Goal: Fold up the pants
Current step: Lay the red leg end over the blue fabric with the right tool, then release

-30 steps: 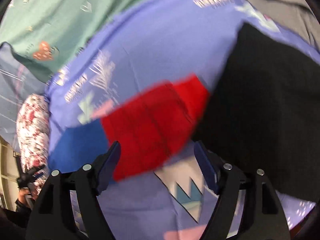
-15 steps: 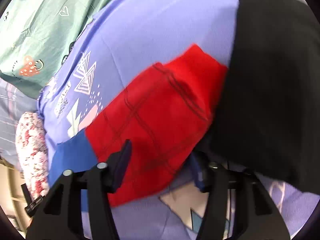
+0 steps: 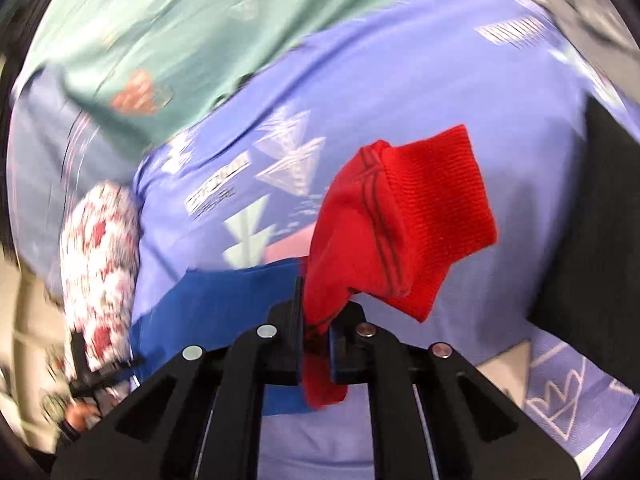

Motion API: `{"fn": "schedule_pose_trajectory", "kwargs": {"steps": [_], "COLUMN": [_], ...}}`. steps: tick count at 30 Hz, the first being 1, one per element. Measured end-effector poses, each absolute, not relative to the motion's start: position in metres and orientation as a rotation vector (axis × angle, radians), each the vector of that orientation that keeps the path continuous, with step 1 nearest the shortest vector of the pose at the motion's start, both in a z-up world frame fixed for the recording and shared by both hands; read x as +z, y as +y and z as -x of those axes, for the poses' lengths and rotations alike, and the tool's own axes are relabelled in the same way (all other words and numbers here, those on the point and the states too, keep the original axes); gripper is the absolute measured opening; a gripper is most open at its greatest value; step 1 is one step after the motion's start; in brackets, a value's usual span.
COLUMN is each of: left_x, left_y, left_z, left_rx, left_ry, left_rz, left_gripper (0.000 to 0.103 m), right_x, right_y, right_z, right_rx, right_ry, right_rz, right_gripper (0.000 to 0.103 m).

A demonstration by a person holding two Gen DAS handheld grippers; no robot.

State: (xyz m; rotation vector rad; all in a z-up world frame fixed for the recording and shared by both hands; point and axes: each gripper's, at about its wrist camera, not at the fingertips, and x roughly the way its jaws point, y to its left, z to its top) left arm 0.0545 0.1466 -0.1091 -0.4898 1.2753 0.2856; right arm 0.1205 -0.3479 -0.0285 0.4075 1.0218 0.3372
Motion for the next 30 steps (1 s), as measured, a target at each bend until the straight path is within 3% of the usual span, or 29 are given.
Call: {"fn": "schedule_pose_trajectory", "kwargs": {"steps": [7,9,10,11,12,19,21,23,25,30], "left_x": [-0.093,-0.095,-0.096,-0.096,-0.096,-0.094,-0.095,-0.095,-0.094,-0.095], "left_y": [0.160,0.162,0.162,0.164,0.164,0.164,0.162,0.160,0.158,0.158], "left_z": [-0.043,-0.042,-0.041,-0.039,-0.040,-0.041,-0.043,-0.044,-0.044,-0.042], "left_rx": [0.284,0.286,0.286,0.288,0.288,0.285,0.282,0.279,0.277,0.296], "left_ry": [1.253,1.258,1.262,1.263,1.263,1.246,1.249,1.253,1.258,1.271], "left_rz": [0.494,0.506,0.509,0.509,0.507,0.505,0.505,0.498,0.486,0.460], "left_gripper": [0.095,0.095,0.095,0.095,0.095,0.095,0.095,0.095,0.095,0.095], "right_x": [-0.062,-0.082,-0.089,-0.096,-0.099,-0.049,-0.049,-0.056,-0.071,-0.112], "right_y": [-0.242,-0.211,-0.203,-0.194,-0.186,-0.222,-0.246,-0.263,-0.281,-0.270], "right_z": [-0.126,-0.126,-0.121,-0.118,-0.116,-0.109,-0.124,-0.138,-0.155,-0.181], "right_rx": [0.493,0.532,0.535,0.551,0.576,0.809,0.676,0.562,0.473,0.370], "right_ry": [1.129,1.189,1.207,1.230,1.247,1.167,1.154,1.148,1.152,1.218], "right_rz": [-0.166,-0.062,-0.014,0.033,0.055,-0.179,-0.183,-0.171,-0.214,-0.175], "right_gripper": [0.010,0.016,0.026,0.045,0.052,0.054,0.043,0.016,0.006,0.005]}}
